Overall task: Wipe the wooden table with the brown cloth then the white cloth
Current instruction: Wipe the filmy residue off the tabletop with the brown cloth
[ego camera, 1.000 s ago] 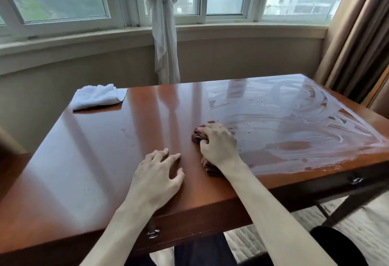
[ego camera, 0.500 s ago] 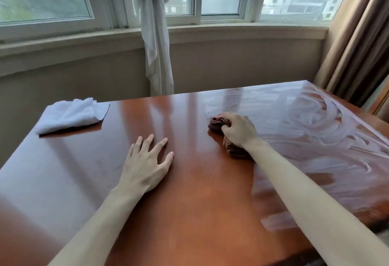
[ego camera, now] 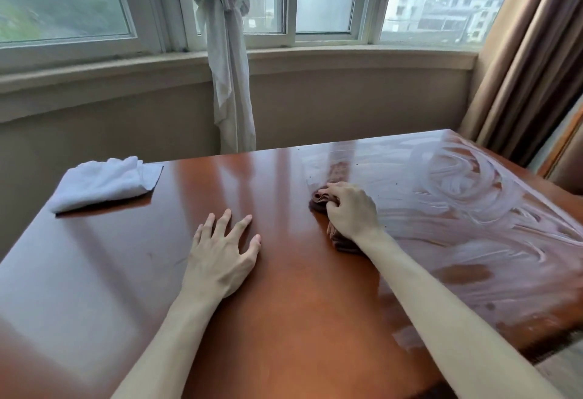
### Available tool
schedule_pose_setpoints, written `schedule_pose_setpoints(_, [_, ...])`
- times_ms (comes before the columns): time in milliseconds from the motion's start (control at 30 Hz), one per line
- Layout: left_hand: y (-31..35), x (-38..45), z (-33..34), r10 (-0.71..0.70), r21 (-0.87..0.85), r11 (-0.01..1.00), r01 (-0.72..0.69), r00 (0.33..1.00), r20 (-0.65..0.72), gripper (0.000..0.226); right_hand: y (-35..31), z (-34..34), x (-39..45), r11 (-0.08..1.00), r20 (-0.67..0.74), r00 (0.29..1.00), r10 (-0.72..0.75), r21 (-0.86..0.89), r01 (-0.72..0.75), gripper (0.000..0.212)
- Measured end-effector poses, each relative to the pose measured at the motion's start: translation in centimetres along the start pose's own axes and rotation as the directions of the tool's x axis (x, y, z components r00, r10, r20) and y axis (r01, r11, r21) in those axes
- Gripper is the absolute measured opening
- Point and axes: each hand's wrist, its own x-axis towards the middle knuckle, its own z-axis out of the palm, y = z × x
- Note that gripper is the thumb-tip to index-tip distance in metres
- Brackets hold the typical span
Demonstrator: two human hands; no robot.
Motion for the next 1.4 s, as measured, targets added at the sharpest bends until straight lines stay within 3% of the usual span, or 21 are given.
schedule_pose_setpoints(200, [-0.1,-0.2,-0.2,0.009,0.013,1.0,-0.009,1.0,0.027,0.061,-4.8,-1.5,-12.3,0.976,-0.035,0.977,-0.208,0.062,0.21,0.039])
schedule_pose_setpoints(333, [-0.1,-0.2,-0.1,0.01,0.011,1.0,-0.01,1.0,0.02,0.061,-7.9,-1.9,-16.1,0.936,0.044,0.939,-0.342,0.099,0.336,0.045])
schedule_pose_setpoints(533, [-0.2,-0.1,0.3,0.016,-0.006,1.0,-0.016,1.0,-0.018,0.06,-6.5,-1.0,-8.0,0.975,0.197,0.959,-0.205,0.124,0.183,0.051])
schedule_pose_setpoints(767, [-0.2,-0.1,0.2,0.017,-0.003,1.0,-0.017,1.0,-0.025,0.059,-3.2,1.2,5.6,0.996,0.111,0.991,0.072,0.043,-0.077,0.029])
schedule_pose_setpoints(900, [-0.1,-0.1,-0.2,0.004,-0.018,1.0,-0.004,1.0,-0.017,0.059,-2.8,1.8,6.6,0.996,0.055,0.994,0.093,0.013,-0.094,0.029])
schedule_pose_setpoints(1033, [0.1,-0.1,-0.6,0.001,-0.037,0.999,0.0,0.999,0.036,0.059,-3.1,1.0,1.9,0.999,0.052,0.998,-0.027,0.029,0.025,0.035])
schedule_pose_setpoints(1167, [-1.1,0.4,-2.6,0.029,-0.267,0.963,0.017,0.985,0.168,0.054,-4.3,-0.9,-2.9,0.996,0.044,0.997,-0.059,0.071,0.056,0.037])
schedule_pose_setpoints(1267, [-3.3,-0.5,-4.3,0.03,-0.307,0.952,-0.006,0.997,0.074,0.049,-6.8,-3.2,-7.1,0.982,-0.01,0.999,-0.045,0.183,0.046,0.04])
schedule_pose_setpoints(1400, [-6.5,-3.3,-5.1,-0.022,-0.186,0.982,0.024,1.0,0.013,0.049,-13.2,-3.1,-16.0,0.916,0.051,0.946,-0.32,0.274,0.295,0.041])
